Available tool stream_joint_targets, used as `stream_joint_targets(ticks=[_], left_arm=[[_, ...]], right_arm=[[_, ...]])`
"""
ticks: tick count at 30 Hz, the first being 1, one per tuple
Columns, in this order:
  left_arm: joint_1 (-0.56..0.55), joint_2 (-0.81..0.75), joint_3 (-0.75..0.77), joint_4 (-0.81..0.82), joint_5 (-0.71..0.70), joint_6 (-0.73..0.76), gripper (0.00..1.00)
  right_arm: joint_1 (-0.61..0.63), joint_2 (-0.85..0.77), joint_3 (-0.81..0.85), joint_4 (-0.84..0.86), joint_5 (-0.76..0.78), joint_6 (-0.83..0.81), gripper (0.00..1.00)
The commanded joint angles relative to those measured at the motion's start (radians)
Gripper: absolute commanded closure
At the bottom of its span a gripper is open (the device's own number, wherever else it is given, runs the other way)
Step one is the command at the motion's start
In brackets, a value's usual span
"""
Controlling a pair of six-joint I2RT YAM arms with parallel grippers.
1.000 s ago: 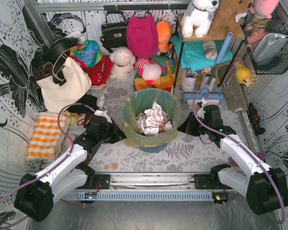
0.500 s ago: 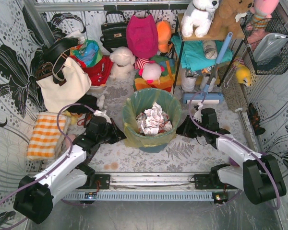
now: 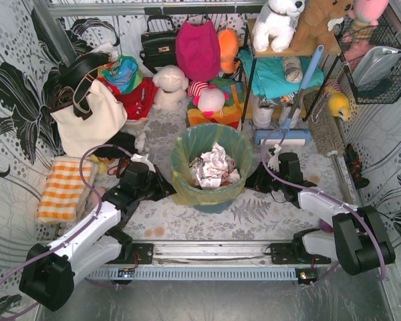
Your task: Tie the trash bag
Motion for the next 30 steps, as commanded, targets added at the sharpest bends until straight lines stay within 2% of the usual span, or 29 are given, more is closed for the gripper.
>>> stream_joint_targets(ticks=[1,3,7,10,21,30], left_arm=[[-0.003,-0.003,0.031,0.024,-0.009,-0.001,1.00],[-0.004,-0.011,0.032,0.017,-0.013,-0.001,1.00],[-0.004,-0.028,0.033,0.002,-0.020,-0.003,1.00],[-0.003,-0.045,0.037,-0.009,-0.026,-0.006,1.00],[-0.004,-0.130,0.121,-0.143,-0.094,0.002,1.00],[-0.004,-0.210,0.257,-0.271,-0.117,0.021,1.00]], right_arm=[[-0.005,0.018,-0.022,0.062,-0.021,0.021,0.78],[-0.005,0.024,-0.025,0.069,-0.022,0.024,0.78],[-0.005,0.012,-0.029,0.069,-0.021,0.031,0.88],[-0.005,-0.025,-0.027,0.055,-0.009,0.045,1.00],[-0.005,-0.250,0.124,-0.241,0.075,0.029,1.00],[-0.005,-0.392,0.259,-0.405,0.046,0.058,1.00]])
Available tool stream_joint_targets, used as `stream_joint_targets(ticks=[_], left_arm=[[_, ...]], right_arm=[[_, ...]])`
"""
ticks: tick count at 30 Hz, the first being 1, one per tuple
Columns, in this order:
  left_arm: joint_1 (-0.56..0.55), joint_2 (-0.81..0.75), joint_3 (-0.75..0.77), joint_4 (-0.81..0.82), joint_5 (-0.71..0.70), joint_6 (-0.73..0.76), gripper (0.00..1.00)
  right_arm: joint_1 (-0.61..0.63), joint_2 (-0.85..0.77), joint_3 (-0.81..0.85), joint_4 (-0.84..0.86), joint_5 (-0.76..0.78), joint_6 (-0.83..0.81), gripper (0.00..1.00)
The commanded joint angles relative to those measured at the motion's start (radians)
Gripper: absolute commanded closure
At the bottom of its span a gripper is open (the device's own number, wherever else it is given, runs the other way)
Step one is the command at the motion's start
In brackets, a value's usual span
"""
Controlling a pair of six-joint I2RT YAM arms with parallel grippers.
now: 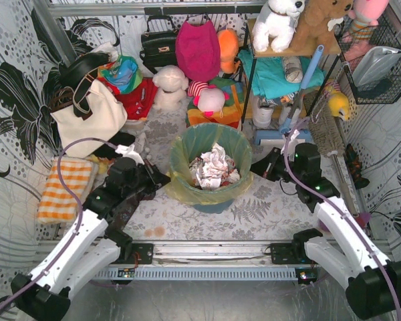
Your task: Tie the trash bag
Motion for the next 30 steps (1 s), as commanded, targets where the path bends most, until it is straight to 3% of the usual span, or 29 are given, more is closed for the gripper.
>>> stream_joint_targets(ticks=[1,14,30], left_arm=[[-0.003,-0.034,0.111,-0.074,-0.030,0.032,1.00],[-0.003,-0.004,0.355,-0.171,-0.012,0.067,1.00],[-0.003,0.019,0.495,-0.202,0.008,0.065,1.00]], right_arm=[[-0.004,-0.058,0.086,-0.116,-0.010,0.028,1.00],[-0.004,-0.106,0.292,-0.160,-0.044,0.094,1.00],[-0.005,-0.094,0.397,-0.118,-0.060,0.138,1.00]])
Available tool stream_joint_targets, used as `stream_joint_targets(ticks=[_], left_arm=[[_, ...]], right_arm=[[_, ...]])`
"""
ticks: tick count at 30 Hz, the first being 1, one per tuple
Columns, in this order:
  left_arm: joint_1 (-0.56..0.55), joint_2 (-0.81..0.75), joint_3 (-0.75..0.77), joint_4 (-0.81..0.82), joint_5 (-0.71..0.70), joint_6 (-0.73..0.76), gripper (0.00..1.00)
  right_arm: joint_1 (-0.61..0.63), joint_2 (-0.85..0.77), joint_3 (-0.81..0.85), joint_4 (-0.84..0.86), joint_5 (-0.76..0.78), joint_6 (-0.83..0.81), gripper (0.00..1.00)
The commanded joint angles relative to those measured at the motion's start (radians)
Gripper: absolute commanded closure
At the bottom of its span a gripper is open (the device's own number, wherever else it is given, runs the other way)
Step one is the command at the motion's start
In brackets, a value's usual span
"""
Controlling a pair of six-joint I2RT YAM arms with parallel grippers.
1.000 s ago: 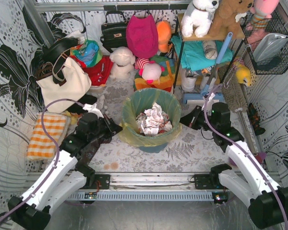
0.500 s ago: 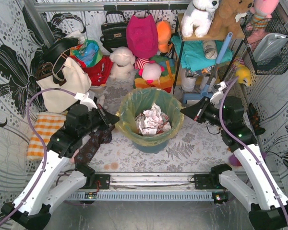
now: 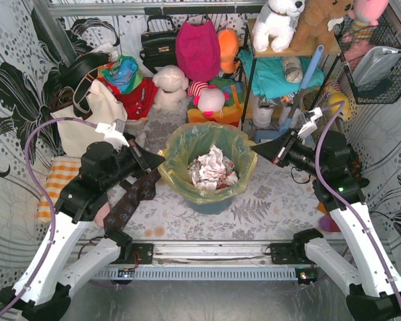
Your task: Tie the trash bag
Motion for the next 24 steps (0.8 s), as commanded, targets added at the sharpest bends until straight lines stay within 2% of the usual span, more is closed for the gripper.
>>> stream_joint_targets(ticks=[1,19,21,24], left_arm=[[-0.003,0.011,0.078,0.014,0.014,0.022,1.00],[-0.004,0.148,0.227,0.076,0.012,0.070,1.00],[-0.004,0.161,0.230,0.063,0.018,0.073,1.00],[-0.004,0.162,0.225,0.058,0.039,0.065,1.00]], right_arm=[[-0.004,0.004,0.064,0.054,-0.019,0.027,1.00],[-0.004,0.125,0.222,0.132,-0.042,0.039,1.00],[-0.004,0.134,0.245,0.051,-0.007,0.004,1.00],[-0.004,0.137,0.289,-0.165,0.087,-0.100,1.00]])
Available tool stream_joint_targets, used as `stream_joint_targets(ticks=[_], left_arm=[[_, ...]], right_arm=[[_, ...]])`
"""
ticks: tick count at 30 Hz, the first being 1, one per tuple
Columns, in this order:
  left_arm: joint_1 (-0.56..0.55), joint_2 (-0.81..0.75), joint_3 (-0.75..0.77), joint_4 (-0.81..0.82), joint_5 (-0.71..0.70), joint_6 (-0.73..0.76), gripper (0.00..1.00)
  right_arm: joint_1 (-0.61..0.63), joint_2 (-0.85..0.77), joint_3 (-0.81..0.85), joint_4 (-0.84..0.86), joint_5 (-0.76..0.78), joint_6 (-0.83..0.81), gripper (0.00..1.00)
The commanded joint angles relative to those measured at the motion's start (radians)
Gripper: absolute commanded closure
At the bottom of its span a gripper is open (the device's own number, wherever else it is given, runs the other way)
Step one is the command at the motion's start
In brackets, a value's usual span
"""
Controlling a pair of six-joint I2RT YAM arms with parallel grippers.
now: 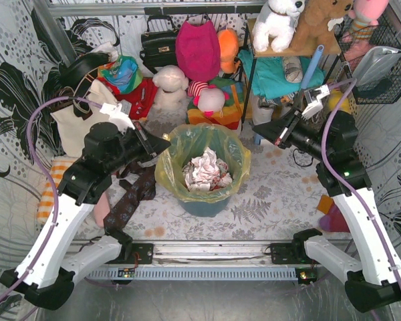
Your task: Tie the trash bag
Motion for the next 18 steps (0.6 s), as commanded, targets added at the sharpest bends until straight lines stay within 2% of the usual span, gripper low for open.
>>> stream_joint_targets(ticks=[1,5,9,15,18], left_arm=[[-0.003,-0.003,0.023,0.049,0.045,0.019,1.00],[-0.004,0.002,0.007,0.062,0.105,0.007,1.00],[-0.004,-0.003,-0.026,0.064,0.120,0.006,1.00],[-0.003,-0.006,-0.089,0.087,0.136,-0.004,1.00],[-0.004,-0.011,-0.107,0.093,0.136,-0.008,1.00]], right_arm=[[-0.005,-0.002,0.064,-0.239,0.096,-0.124,0.95],[-0.005,-0.016,0.001,-0.295,0.065,-0.125,0.70],[-0.005,-0.047,-0.130,-0.207,-0.010,-0.091,0.52],[-0.005,-0.072,-0.254,-0.013,-0.101,0.006,0.49],[-0.005,-0.071,-0.278,0.031,-0.115,0.022,0.53]])
